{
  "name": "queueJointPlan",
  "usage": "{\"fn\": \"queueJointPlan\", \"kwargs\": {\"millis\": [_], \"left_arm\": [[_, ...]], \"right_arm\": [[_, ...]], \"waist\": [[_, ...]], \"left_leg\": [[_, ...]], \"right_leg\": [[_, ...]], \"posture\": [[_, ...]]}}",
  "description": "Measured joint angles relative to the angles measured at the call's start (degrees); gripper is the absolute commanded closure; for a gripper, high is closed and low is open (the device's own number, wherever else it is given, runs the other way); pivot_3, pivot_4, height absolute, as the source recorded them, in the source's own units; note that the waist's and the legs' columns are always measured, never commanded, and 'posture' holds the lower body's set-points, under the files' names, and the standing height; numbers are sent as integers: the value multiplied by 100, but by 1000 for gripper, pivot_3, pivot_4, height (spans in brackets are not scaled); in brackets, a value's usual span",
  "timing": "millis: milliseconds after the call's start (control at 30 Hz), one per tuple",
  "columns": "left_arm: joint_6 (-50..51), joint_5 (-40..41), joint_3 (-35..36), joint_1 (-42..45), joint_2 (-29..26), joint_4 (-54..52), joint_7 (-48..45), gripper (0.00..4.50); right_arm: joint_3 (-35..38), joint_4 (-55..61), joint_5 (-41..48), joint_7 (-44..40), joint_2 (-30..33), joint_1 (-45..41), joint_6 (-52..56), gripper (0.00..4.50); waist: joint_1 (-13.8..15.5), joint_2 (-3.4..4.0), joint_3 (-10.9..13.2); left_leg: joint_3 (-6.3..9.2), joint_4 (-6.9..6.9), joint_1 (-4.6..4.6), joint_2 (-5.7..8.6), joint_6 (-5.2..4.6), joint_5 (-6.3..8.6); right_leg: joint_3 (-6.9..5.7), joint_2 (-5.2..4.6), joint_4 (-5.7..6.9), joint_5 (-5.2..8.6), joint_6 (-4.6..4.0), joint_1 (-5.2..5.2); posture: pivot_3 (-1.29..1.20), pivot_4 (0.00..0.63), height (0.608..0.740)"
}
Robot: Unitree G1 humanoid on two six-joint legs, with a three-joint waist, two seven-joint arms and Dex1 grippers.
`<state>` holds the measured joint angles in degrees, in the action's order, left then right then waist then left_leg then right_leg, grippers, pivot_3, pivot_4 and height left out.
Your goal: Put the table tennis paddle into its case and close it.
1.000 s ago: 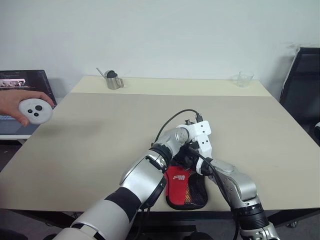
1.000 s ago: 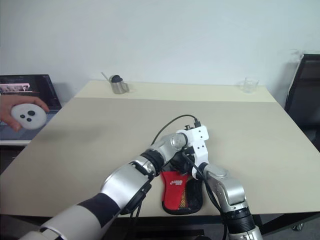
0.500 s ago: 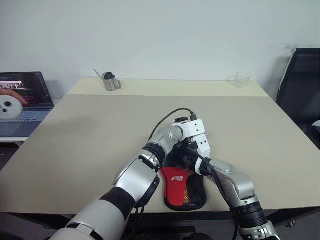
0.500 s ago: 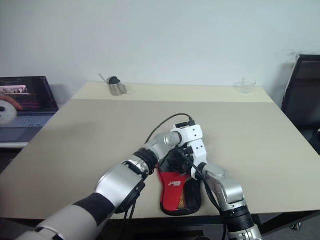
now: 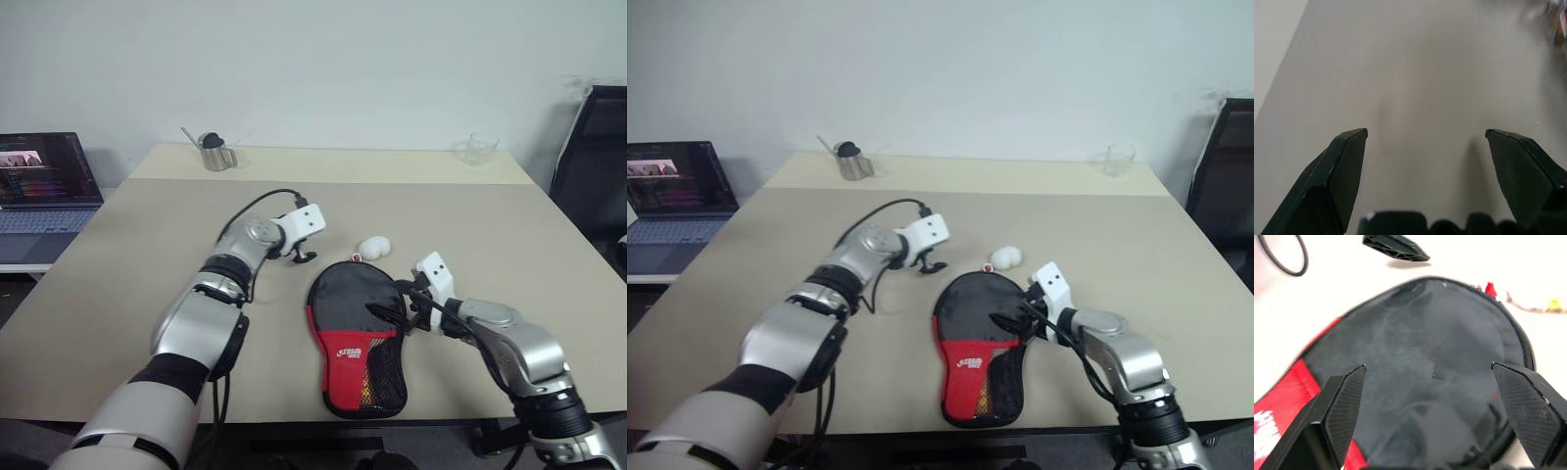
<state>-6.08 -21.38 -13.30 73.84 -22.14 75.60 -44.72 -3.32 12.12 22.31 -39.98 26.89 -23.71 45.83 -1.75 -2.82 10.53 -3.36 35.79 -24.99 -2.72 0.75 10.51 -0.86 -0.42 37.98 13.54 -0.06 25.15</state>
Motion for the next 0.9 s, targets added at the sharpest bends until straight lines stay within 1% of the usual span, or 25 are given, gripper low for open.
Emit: {"fn": "queueJointPlan", "kwargs": {"millis": [67, 133, 167, 233, 267, 300, 367, 433, 467, 567, 633, 733, 900], "left_arm": [[44, 224, 144, -8, -188, -139, -478, 268], [233, 589, 350, -180, -426, -588, -1266, 268], [404, 798, 427, -364, -572, -975, -1683, 268], [1176, 1452, 648, -1170, -1043, -2544, -2725, 268], [1473, 1666, 692, -1435, -1144, -3066, -2997, 268], [1940, 1919, 747, -1812, -1277, -3823, -3214, 268], [2718, 2310, 816, -2221, -1295, -4790, -3340, 268], [3433, 2625, 935, -2533, -1132, -5631, -3094, 268], [3621, 2718, 927, -2655, -1006, -5931, -2948, 268], [3705, 2770, 869, -3140, -561, -6419, -2342, 268], [3734, 2763, 753, -3341, -200, -6453, -1908, 268], [3596, 2609, 550, -3396, 245, -6375, -1225, 268], [3071, 2363, 461, -3406, 541, -5684, -408, 268]], "right_arm": [[114, 51, 146, -128, 150, -27, 13, 0], [231, 25, 214, -166, 184, -167, 2, 0], [288, -38, 240, -147, 180, -273, -24, 0], [608, -396, 300, 112, -4, -644, -96, 0], [774, -535, 303, 251, -74, -752, -146, 0], [895, -724, 304, 424, -196, -915, -176, 0], [998, -1090, 247, 795, -437, -1179, -256, 0], [1059, -1772, 2, 1454, -840, -1614, -418, 0], [1082, -2081, -112, 1747, -983, -1798, -493, 0], [1159, -3195, -427, 2539, -1337, -2383, -733, 0], [1162, -3970, -598, 2894, -1540, -2739, -930, 0], [1161, -5001, -774, 3217, -1822, -3185, -1283, 0], [1284, -6225, -825, 3389, -1967, -3635, -1868, 0]], "waist": [[5, 0, 0], [-8, 1, 1], [-22, 2, 2], [-107, 6, 4], [-108, 6, 5], [-98, 6, 5], [-68, 7, 5], [-35, 7, 5], [-5, 7, 4], [11, 8, 4], [7, 8, 4], [-1, 8, 4], [-11, 9, 4]], "left_leg": [[-1, 1, 0, 0, 1, 1], [-2, 3, 2, -3, 1, 1], [-2, 3, 7, -6, 1, 1], [-4, 2, 16, -16, 1, 0], [4, 3, 14, -29, 2, 0], [2, 8, 14, -61, 3, -1], [1, 18, 13, -69, 3, -1], [-1, 29, 15, -71, 3, -2], [-3, 34, 17, -68, 3, -3], [-12, 39, 28, -65, -1, -6], [-13, 43, 27, -66, -3, -7], [-13, 41, 27, -71, -3, -7], [-17, 36, 27, -74, -3, -7]], "right_leg": [[-1, 0, -1, 0, 0, 0], [1, 0, 2, 0, 0, 2], [4, 2, 7, 0, 0, 4], [18, -4, 14, -2, -3, 3], [17, -12, 17, -2, -6, 0], [16, -7, 17, -2, -7, 1], [14, 6, 22, -6, -14, 0], [18, 17, 35, -9, -18, -1], [19, 21, 47, -9, -18, 0], [31, 18, 65, -9, -18, 0], [33, 19, 73, -10, -19, 2], [36, 25, 77, -10, -20, 7], [38, 26, 76, -10, -21, 9]], "posture": [[0, 150, 740], [0, 150, 740], [0, 150, 740], [0, 150, 740], [0, 150, 740], [0, 150, 740], [0, 150, 740], [0, 150, 740], [0, 150, 740], [0, 150, 740], [0, 150, 740], [0, 150, 740], [0, 150, 740]]}}
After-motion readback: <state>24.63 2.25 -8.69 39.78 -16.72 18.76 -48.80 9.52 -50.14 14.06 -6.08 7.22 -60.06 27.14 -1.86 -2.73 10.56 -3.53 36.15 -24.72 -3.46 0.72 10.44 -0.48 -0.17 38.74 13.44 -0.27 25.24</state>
